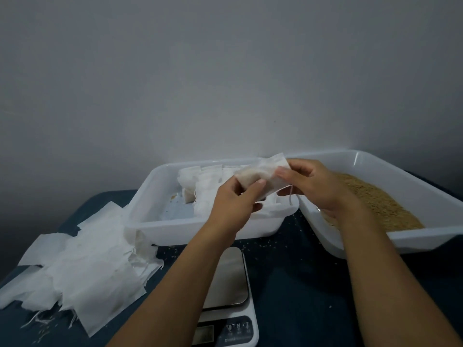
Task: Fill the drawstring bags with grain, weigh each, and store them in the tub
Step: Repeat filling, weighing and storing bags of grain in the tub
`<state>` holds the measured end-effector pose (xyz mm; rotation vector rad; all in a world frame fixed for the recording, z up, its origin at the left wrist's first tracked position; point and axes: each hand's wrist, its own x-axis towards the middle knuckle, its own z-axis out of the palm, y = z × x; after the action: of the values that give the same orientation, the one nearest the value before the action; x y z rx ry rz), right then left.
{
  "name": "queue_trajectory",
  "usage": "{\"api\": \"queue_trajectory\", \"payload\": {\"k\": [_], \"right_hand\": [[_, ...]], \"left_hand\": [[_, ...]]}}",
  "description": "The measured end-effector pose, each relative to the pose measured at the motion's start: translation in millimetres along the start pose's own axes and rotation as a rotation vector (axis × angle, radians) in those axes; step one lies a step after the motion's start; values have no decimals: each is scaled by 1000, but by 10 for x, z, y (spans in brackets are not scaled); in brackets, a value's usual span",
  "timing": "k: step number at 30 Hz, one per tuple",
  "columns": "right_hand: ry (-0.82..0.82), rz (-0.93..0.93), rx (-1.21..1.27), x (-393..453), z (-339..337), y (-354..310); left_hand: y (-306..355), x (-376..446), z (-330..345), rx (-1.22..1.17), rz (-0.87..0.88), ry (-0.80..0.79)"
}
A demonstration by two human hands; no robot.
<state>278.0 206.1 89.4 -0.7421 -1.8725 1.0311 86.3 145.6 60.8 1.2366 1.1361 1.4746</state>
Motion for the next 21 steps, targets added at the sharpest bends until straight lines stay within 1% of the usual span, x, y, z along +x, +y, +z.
{"api": "queue_trajectory", "payload": {"k": [2, 5, 12, 14, 18, 21], "right_hand": [[54, 8, 8, -16, -127, 86], [170, 55, -37, -53, -313, 202], [447, 182, -296, -102, -582, 453], [459, 217, -320, -112, -627, 505], [357, 307, -249, -105, -646, 493], [431, 268, -370, -90, -640, 531]], "left_hand": [[28, 151, 199, -19, -9, -48], [23, 361, 469, -24, -23, -67], [-98, 645, 847, 64, -53, -114], [-118, 684, 881, 89, -60, -117], [-130, 714, 887, 118, -62, -110], [-141, 715, 861, 129, -66, -111]]}}
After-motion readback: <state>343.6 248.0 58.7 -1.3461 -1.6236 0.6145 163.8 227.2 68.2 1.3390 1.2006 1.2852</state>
